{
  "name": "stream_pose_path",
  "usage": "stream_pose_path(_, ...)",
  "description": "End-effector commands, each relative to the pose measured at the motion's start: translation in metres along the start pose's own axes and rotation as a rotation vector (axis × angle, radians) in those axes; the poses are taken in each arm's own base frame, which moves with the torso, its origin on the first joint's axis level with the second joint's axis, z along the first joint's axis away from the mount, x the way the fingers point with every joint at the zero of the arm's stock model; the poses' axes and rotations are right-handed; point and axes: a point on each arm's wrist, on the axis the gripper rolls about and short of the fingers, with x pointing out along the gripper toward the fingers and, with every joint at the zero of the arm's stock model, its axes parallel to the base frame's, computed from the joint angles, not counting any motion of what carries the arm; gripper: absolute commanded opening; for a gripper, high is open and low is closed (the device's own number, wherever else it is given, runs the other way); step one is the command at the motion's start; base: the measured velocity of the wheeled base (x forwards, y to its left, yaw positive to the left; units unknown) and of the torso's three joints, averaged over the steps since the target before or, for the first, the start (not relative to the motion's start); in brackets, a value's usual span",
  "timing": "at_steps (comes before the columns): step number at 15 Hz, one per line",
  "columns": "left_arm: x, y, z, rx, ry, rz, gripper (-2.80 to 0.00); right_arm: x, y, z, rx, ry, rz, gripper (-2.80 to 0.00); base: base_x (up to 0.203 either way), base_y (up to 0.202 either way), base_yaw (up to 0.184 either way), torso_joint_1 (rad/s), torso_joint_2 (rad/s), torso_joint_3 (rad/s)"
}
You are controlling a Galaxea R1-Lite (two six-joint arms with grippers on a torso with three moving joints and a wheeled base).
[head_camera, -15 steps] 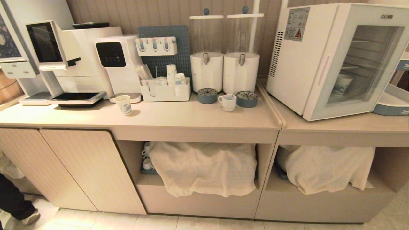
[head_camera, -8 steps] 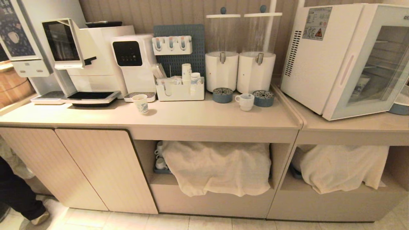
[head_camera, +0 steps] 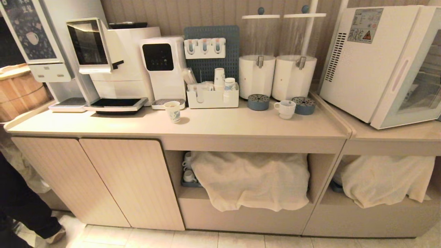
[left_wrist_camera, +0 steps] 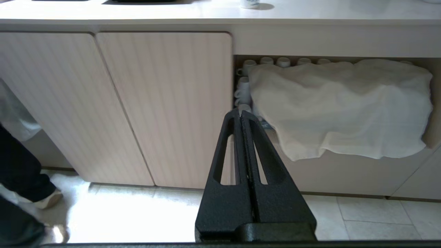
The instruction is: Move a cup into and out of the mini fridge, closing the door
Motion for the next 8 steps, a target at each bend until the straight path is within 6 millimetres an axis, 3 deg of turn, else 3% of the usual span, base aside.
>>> stream_pose_path(1,0.0001,0.0,-0.0003,0.0,0.001,0.001,-2.8,0.0012,0.0,-0.0042,0.0,0.016,0.001,-2.8,0.0,0.192,-0.002,0.002,0.0,0.002)
stream_pose_path(4,0.0001,0.0,-0.0004,-0.003,0.002,0.001,-2.8,0.0012,0.0,-0.004,0.0,0.014,0.0,-2.8,0.0,0.141,0.004,0.004,0.0,0.004)
stream_pose_path(8,0.0,0.0,-0.0001,-0.003,0.0,0.001,-2.8,0.0012,0.0,-0.004,0.0,0.014,0.001,-2.8,0.0,0.0,0.0,0.0,0.0,0.0)
